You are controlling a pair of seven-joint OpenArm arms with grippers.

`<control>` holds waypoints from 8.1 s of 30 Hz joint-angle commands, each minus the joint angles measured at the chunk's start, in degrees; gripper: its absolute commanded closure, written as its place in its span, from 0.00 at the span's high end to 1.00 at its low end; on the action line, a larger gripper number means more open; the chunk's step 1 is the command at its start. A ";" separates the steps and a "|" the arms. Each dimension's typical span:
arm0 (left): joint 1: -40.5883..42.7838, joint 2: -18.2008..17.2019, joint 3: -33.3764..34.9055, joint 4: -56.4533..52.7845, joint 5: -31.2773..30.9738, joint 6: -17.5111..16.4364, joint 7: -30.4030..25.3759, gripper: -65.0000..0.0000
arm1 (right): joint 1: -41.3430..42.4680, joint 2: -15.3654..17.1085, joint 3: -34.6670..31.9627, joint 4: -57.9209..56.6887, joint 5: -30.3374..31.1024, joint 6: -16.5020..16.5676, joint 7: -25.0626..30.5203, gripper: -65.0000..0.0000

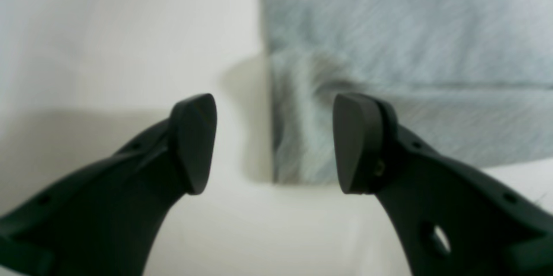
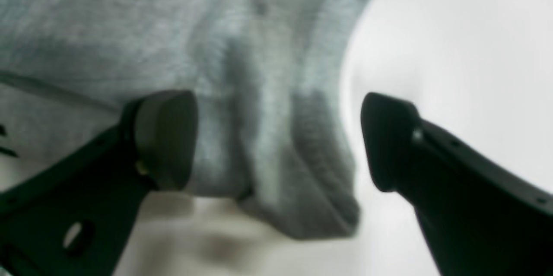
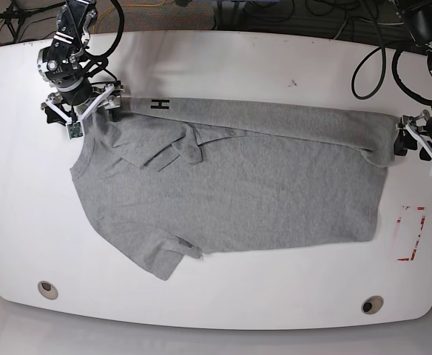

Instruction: Fold the T-shirt properly

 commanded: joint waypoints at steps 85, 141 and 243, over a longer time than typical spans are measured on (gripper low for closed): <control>22.85 -1.95 -2.34 4.36 3.77 -4.84 -1.70 0.03 | -18.82 0.69 0.22 5.55 0.05 2.57 2.16 0.15; 19.07 -2.03 -2.34 17.02 3.51 -4.93 0.06 0.58 | -8.89 -2.03 -9.72 16.10 6.38 6.31 -4.35 0.70; 18.98 -1.95 -2.08 12.98 3.68 -4.75 0.06 0.58 | -5.28 -1.94 -26.86 8.10 3.57 6.31 -4.70 0.08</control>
